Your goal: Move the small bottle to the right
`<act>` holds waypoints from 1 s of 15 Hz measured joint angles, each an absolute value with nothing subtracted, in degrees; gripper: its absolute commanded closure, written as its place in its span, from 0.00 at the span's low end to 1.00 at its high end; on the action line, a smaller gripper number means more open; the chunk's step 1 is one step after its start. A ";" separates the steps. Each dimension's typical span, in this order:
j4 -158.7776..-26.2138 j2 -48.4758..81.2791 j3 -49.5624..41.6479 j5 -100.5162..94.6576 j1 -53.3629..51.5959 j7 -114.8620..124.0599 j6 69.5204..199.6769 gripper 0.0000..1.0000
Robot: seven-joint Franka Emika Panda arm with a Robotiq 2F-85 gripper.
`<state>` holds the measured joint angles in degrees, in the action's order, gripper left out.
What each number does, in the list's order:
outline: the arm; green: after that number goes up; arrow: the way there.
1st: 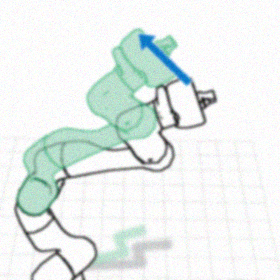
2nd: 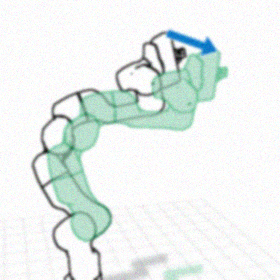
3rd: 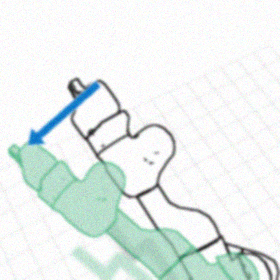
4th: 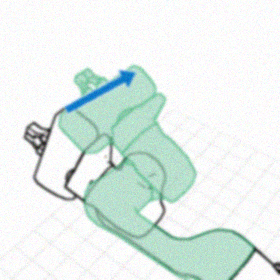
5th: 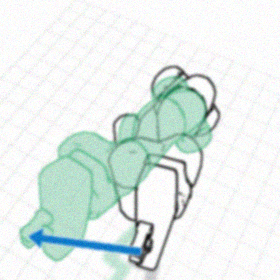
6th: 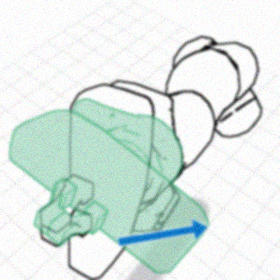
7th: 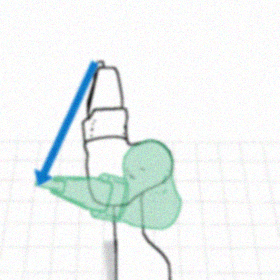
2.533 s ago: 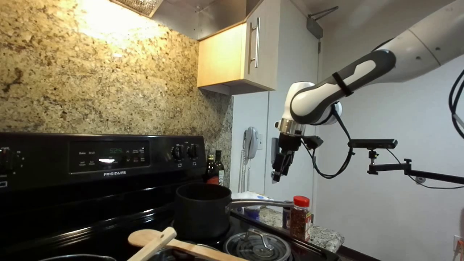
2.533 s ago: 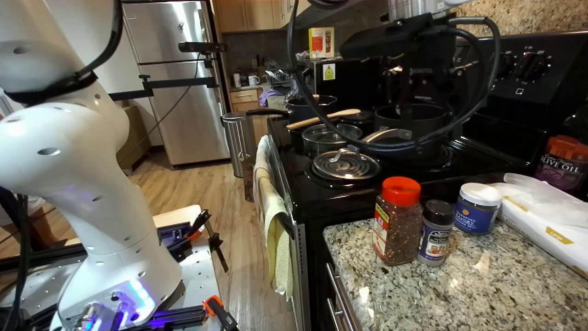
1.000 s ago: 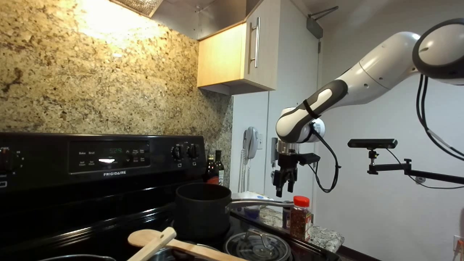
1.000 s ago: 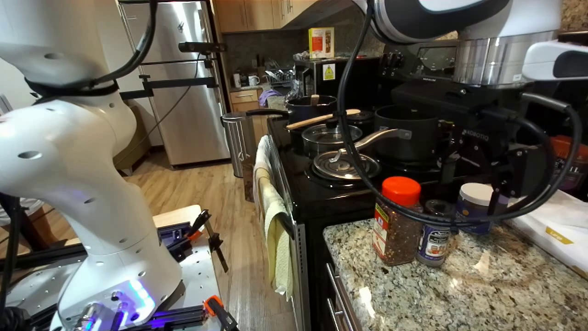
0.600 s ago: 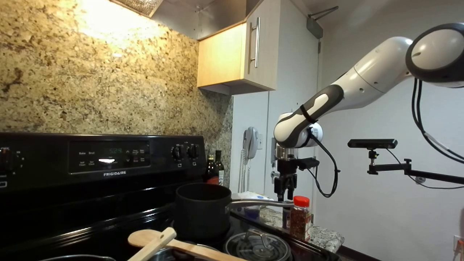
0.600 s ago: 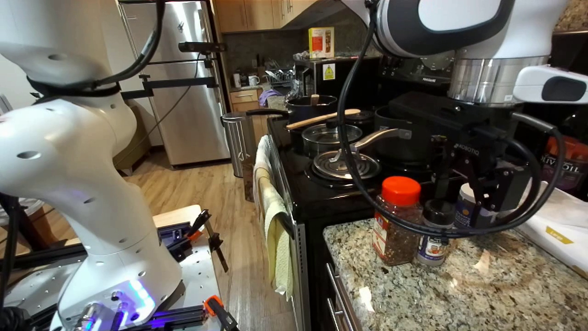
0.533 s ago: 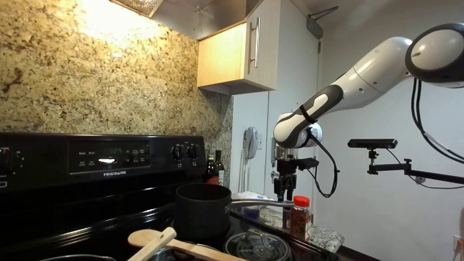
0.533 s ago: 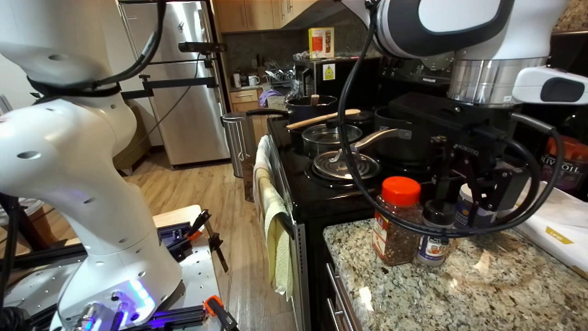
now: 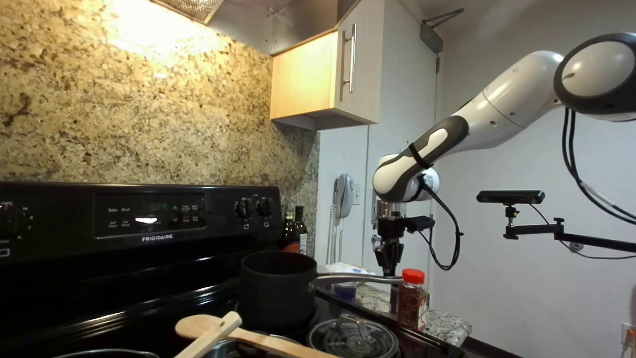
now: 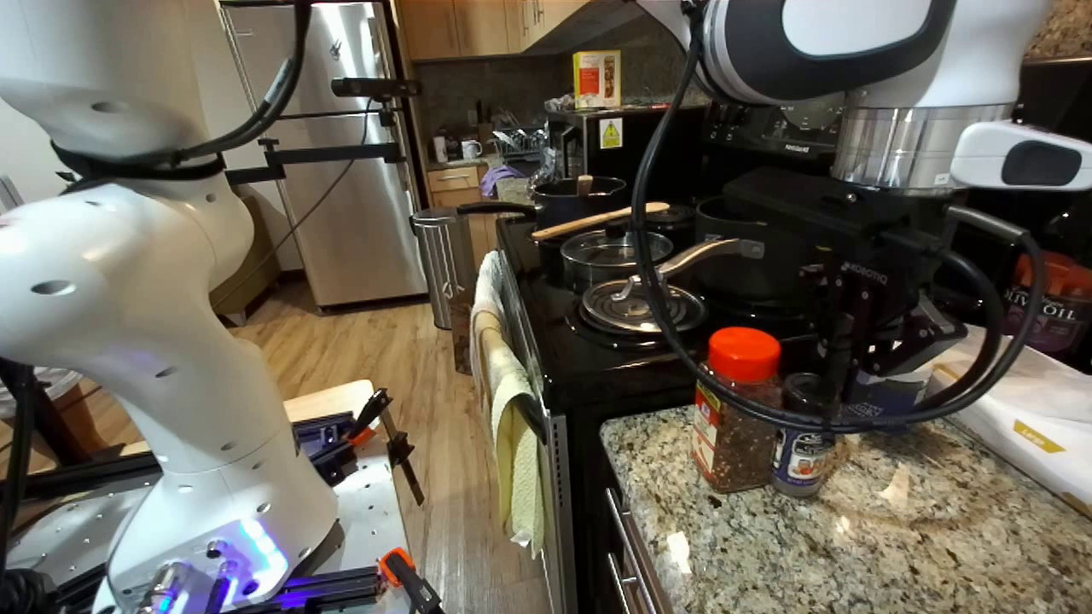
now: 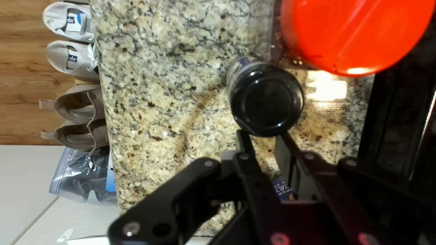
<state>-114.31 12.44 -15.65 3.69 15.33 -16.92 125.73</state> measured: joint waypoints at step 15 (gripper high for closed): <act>-114.33 12.48 -16.16 3.58 15.81 -14.07 125.01 0.00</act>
